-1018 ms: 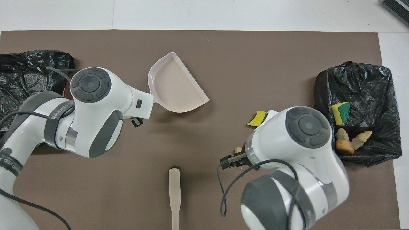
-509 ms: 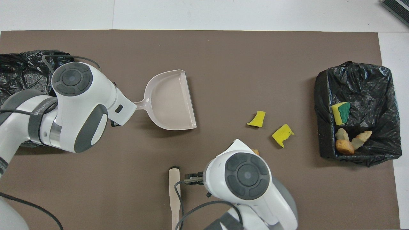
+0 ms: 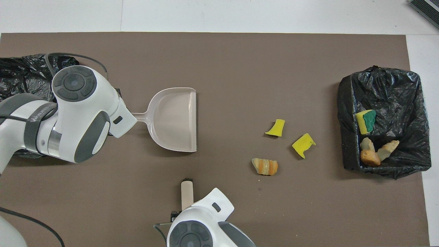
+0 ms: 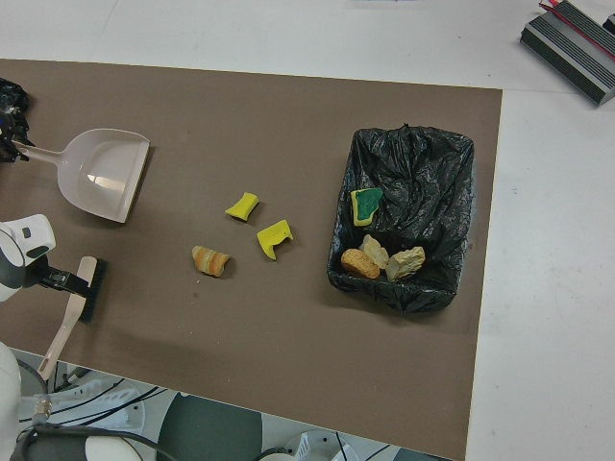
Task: Sweep and dump trash in bin
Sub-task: 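Drag the dustpan toward the left arm while the right gripper reaches the brush, then grasp the brush handle with the right gripper and lift it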
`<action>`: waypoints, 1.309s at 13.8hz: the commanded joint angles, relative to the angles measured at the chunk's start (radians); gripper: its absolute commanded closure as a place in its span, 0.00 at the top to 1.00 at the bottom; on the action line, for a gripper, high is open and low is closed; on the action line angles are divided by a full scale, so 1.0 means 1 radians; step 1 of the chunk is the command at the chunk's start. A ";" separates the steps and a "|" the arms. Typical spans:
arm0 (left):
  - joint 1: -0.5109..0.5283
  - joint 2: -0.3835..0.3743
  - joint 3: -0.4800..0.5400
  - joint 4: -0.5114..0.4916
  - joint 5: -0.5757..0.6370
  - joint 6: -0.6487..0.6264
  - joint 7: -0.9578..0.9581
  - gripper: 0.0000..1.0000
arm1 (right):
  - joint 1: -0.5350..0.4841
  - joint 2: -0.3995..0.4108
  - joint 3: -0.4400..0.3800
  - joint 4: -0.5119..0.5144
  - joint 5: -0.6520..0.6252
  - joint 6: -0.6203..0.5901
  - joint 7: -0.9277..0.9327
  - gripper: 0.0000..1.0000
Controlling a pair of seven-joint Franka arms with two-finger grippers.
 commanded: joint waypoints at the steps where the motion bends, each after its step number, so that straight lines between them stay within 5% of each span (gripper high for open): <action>1: -0.011 -0.048 -0.004 -0.057 0.017 -0.007 0.008 0.00 | 0.061 0.069 -0.006 -0.005 -0.038 0.076 0.107 1.00; 7: -0.026 -0.065 -0.004 -0.075 0.023 -0.011 0.006 0.00 | 0.123 0.034 -0.003 -0.122 -0.016 0.156 0.161 1.00; 13: -0.026 -0.066 -0.004 -0.081 0.026 -0.011 0.005 0.00 | 0.164 0.099 0.000 -0.080 -0.013 0.130 0.169 0.99; 18: -0.028 -0.088 -0.004 -0.115 0.026 -0.002 0.003 0.00 | 0.161 0.103 0.002 -0.054 0.063 0.093 0.153 0.87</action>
